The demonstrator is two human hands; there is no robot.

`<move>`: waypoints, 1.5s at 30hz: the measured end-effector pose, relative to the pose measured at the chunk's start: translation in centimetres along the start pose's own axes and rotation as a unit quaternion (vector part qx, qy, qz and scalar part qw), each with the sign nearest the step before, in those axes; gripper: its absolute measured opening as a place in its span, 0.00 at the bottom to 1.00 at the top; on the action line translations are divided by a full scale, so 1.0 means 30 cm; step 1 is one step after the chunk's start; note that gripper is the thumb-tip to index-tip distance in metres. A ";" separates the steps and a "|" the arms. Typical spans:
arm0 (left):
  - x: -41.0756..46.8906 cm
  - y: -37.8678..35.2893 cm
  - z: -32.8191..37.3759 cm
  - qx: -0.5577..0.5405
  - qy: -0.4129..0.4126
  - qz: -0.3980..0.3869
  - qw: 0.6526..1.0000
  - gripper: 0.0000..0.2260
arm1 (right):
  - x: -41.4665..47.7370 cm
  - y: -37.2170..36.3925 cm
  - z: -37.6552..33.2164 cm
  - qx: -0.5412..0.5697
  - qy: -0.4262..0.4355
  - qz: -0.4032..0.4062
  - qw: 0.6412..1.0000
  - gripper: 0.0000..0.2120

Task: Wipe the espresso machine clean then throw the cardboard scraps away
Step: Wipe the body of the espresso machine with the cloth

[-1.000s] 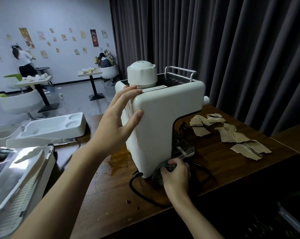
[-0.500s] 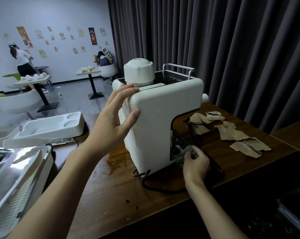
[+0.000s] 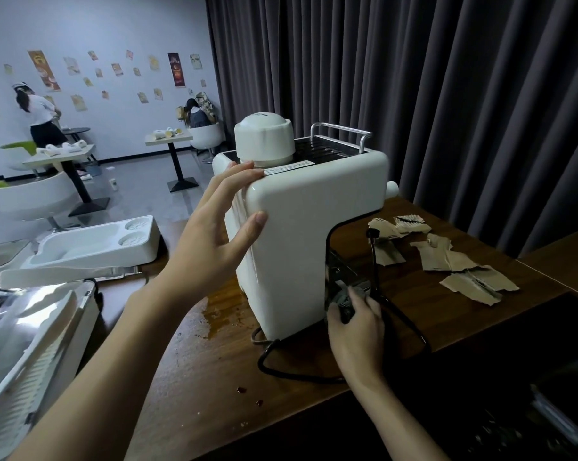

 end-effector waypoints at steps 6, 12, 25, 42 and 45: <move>0.000 -0.002 0.000 0.003 0.000 -0.001 1.000 0.20 | -0.046 -0.004 -0.024 0.021 0.017 -0.002 1.000 0.22; 0.001 0.002 -0.002 0.007 0.002 -0.008 1.000 0.20 | -0.113 -0.021 -0.073 0.028 -0.002 -0.012 1.000 0.21; 0.002 0.010 0.000 0.005 -0.001 -0.012 1.000 0.20 | -0.211 -0.059 -0.095 0.099 0.051 0.025 0.993 0.13; 0.007 0.013 -0.001 0.014 0.008 -0.021 1.000 0.21 | -0.153 -0.039 -0.113 0.170 0.049 0.085 0.981 0.19; 0.006 0.011 -0.002 0.012 0.009 -0.021 1.000 0.21 | -0.228 -0.061 -0.100 0.104 0.068 0.047 0.991 0.31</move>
Point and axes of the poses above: each hand's wrist, its own x-axis towards the middle knuckle, its own y-axis out of the back of the hand, z = x × y, the point moved 1 cm from there along x, towards the middle knuckle, and after that the axes turned 11 degrees about z, right-handed, at the moved point
